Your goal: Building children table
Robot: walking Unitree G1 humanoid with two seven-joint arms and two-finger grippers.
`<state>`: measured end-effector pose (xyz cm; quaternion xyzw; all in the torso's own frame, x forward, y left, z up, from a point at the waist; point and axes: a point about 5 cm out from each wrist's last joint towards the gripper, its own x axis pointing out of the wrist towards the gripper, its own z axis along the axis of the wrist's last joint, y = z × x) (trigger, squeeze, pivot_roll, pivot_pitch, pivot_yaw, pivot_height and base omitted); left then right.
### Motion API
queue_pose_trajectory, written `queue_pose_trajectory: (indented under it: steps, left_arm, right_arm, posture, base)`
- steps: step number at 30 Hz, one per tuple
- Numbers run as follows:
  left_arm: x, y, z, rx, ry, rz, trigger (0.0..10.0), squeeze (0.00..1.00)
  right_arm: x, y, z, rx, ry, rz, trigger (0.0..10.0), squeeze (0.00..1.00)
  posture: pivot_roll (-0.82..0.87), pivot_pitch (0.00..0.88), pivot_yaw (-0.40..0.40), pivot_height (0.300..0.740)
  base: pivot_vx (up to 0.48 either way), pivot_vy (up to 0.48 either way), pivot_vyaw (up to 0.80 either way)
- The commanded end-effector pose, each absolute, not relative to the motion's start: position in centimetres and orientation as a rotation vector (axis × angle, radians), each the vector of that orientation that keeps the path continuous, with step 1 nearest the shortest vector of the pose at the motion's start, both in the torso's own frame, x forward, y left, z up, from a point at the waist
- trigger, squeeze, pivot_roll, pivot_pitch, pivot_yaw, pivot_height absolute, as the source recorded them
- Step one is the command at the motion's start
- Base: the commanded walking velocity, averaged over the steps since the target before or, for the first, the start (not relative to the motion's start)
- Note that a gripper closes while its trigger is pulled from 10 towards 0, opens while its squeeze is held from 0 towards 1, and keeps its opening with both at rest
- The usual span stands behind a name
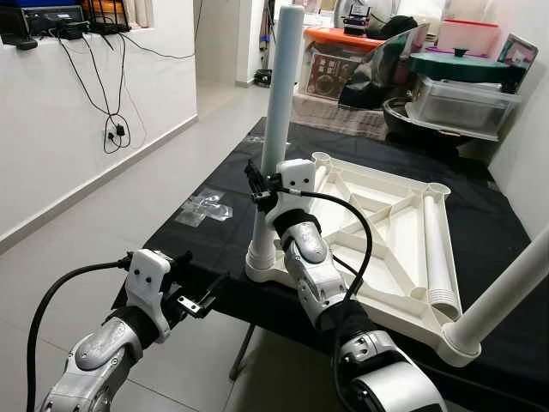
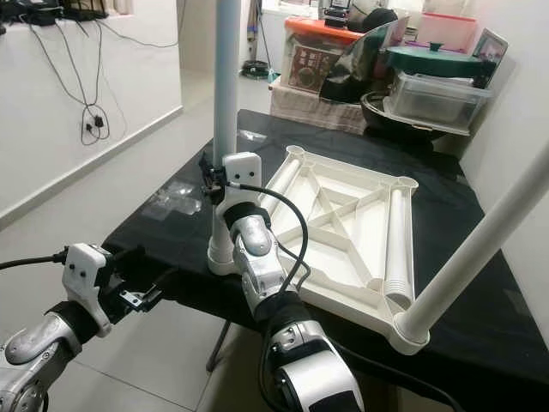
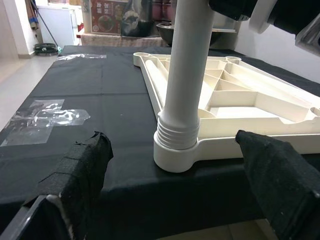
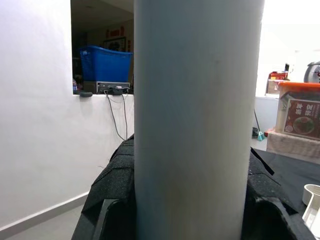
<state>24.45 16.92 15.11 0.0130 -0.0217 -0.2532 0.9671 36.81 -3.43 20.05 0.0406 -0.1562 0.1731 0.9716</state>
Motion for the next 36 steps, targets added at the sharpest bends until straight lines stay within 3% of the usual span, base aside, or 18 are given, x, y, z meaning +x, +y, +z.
queue_pose_trajectory:
  steps: [1,36]
  left_arm:
    - [24.6,16.7,15.1,0.036,-0.045,-0.526,10.0,0.0]
    - [24.7,16.7,14.9,0.041,-0.042,-0.531,10.0,0.0]
  right_arm:
    - [36.6,-3.8,17.2,0.066,-0.19,0.327,10.0,0.0]
    - [36.6,-3.8,18.4,0.046,-0.218,0.338,10.0,0.0]
  posture:
    - [0.11,0.0,-0.103,0.74]
    - [0.11,0.0,-0.097,0.74]
  base:
    - [0.0,0.0,0.0]
    - [0.0,0.0,0.0]
